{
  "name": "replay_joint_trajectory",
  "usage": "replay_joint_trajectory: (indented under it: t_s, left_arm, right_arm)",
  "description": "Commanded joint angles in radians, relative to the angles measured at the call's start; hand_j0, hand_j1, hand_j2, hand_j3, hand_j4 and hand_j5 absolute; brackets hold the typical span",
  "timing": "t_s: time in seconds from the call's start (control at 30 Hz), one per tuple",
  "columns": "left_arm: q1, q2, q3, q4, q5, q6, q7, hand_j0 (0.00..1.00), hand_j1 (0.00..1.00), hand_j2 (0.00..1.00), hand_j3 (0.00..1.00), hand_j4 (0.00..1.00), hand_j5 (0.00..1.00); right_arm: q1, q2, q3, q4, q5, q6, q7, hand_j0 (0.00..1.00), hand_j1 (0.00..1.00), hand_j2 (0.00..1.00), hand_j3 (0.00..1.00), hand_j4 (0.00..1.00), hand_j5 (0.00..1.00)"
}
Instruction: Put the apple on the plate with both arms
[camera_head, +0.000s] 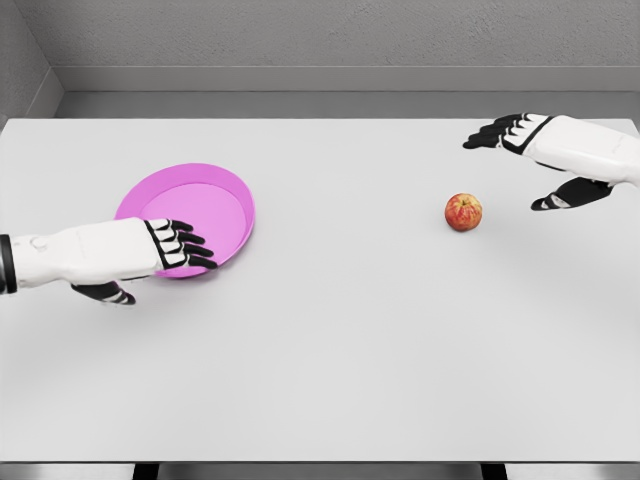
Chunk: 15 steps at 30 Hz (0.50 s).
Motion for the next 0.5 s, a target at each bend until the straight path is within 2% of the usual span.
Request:
replay_joint_trajectory:
  t_s: [0.0,0.23,0.33,0.4,0.47]
  left_arm:
    - [0.0,0.0,0.001,0.001,0.006,0.001,-0.008,1.0,1.0,1.0,1.0,1.0,1.0]
    - [-0.002,-0.006,0.0,0.006,0.007,0.001,-0.008,1.0,1.0,1.0,1.0,1.0,1.0]
    - [-0.003,-0.028,-0.005,0.019,0.006,0.001,-0.011,1.0,1.0,1.0,1.0,1.0,1.0]
    - [-0.014,-0.036,-0.006,0.018,0.007,0.001,-0.063,1.0,1.0,1.0,1.0,1.0,1.0]
    - [-0.014,-0.043,-0.006,0.018,0.007,0.001,-0.068,1.0,1.0,1.0,1.0,1.0,1.0]
  right_arm:
    - [0.0,-0.001,0.005,-0.004,-0.003,0.003,0.0,1.0,1.0,1.0,1.0,1.0,1.0]
    - [-0.014,0.007,-0.004,-0.003,-0.002,0.003,-0.003,1.0,1.0,1.0,1.0,1.0,1.0]
    - [-0.005,0.027,-0.077,-0.004,-0.017,0.003,-0.004,1.0,1.0,1.0,1.0,1.0,1.0]
    - [-0.003,-0.091,-0.021,-0.007,-0.064,0.003,-0.001,1.0,1.0,1.0,1.0,1.0,1.0]
    - [-0.002,-0.145,0.005,-0.009,-0.081,0.003,0.016,1.0,1.0,1.0,1.0,1.0,1.0]
